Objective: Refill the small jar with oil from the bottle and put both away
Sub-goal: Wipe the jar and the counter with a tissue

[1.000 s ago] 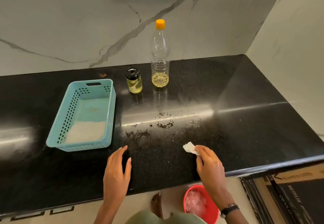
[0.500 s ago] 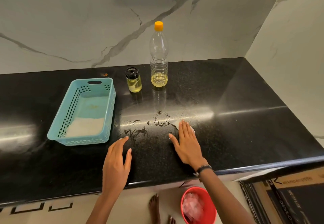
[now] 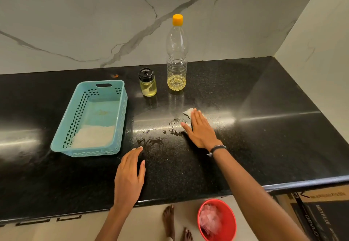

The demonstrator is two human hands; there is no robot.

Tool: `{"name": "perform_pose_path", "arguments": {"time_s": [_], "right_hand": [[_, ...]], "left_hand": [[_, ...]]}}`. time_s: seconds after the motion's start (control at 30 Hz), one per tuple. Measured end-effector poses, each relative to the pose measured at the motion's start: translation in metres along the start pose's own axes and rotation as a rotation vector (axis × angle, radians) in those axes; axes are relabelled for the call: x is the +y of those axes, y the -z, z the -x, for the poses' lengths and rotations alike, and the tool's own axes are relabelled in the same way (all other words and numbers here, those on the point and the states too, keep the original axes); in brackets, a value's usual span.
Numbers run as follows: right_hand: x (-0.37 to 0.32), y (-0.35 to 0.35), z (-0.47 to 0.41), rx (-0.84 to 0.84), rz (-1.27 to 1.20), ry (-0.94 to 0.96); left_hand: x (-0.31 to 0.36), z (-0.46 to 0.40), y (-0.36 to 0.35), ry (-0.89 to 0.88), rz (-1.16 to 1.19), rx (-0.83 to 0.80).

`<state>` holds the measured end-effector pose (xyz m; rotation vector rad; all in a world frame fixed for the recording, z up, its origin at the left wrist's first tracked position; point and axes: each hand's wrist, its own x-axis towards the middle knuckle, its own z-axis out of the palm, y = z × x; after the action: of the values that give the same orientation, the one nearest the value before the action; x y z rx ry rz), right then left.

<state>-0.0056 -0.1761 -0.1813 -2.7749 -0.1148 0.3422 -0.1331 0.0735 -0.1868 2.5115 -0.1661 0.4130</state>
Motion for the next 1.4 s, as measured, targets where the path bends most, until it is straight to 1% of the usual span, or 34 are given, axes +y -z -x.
{"name": "perform_pose_path", "arguments": {"time_s": [0.1, 0.17, 0.23, 0.3, 0.4, 0.5, 0.53, 0.6, 0.67, 0.7, 0.77, 0.83, 0.9, 0.97, 1.03, 1.1, 1.17, 1.23, 1.3, 1.4], "right_hand": [[-0.009, -0.004, 0.015, -0.045, 0.020, 0.175], [0.008, -0.006, 0.035, -0.046, 0.051, 0.264], [0.030, -0.001, 0.041, -0.014, 0.088, 0.239], [0.040, 0.008, 0.026, -0.003, 0.084, 0.147], [0.025, 0.016, -0.015, 0.018, 0.047, 0.037], [-0.003, 0.009, -0.046, 0.007, 0.002, 0.011], [-0.010, 0.006, -0.049, 0.001, 0.003, 0.043], [-0.015, 0.003, -0.038, -0.030, 0.020, 0.166], [-0.002, 0.002, -0.017, -0.044, 0.041, 0.287], [0.009, 0.002, -0.008, -0.038, 0.056, 0.310], [0.031, 0.008, -0.005, 0.003, 0.075, 0.265], [0.037, 0.017, -0.023, 0.027, 0.079, 0.160], [0.024, 0.021, -0.049, 0.022, 0.061, 0.071], [0.002, 0.017, -0.075, 0.021, 0.020, 0.026], [-0.018, 0.011, -0.090, 0.023, 0.003, 0.046], [-0.030, 0.007, -0.088, 0.003, 0.021, 0.135], [-0.025, 0.005, -0.072, -0.020, 0.050, 0.249], [-0.006, 0.007, -0.057, -0.002, 0.073, 0.290], [0.011, 0.011, -0.056, 0.025, 0.079, 0.214], [-0.003, 0.013, -0.077, 0.032, 0.029, 0.062]], "left_hand": [[0.001, -0.002, 0.000, -0.004, 0.005, -0.013], [0.001, -0.005, 0.002, 0.011, 0.014, -0.002], [0.002, -0.007, 0.005, 0.035, 0.029, 0.009], [0.003, -0.008, 0.005, 0.044, 0.039, 0.010], [0.005, -0.009, 0.006, 0.030, 0.037, -0.004], [0.007, -0.016, 0.005, 0.024, 0.045, -0.021], [0.009, -0.019, 0.004, 0.021, 0.045, -0.024], [0.012, -0.024, 0.003, 0.013, 0.046, -0.028], [0.013, -0.028, 0.003, 0.012, 0.049, -0.033], [0.013, -0.030, 0.003, 0.016, 0.053, -0.034], [0.013, -0.034, 0.003, 0.026, 0.054, -0.046], [0.012, -0.039, 0.003, 0.040, 0.052, -0.063], [0.011, -0.045, 0.003, 0.060, 0.042, -0.079], [0.008, -0.054, 0.004, 0.082, 0.040, -0.098], [0.007, -0.063, 0.003, 0.092, 0.045, -0.125], [0.006, -0.070, 0.002, 0.094, 0.047, -0.151], [0.004, -0.072, 0.001, 0.091, 0.042, -0.174], [0.003, -0.072, 0.000, 0.090, 0.030, -0.194], [-0.001, -0.070, -0.003, 0.091, 0.015, -0.209], [-0.008, -0.063, -0.004, 0.111, 0.003, -0.235]]}}
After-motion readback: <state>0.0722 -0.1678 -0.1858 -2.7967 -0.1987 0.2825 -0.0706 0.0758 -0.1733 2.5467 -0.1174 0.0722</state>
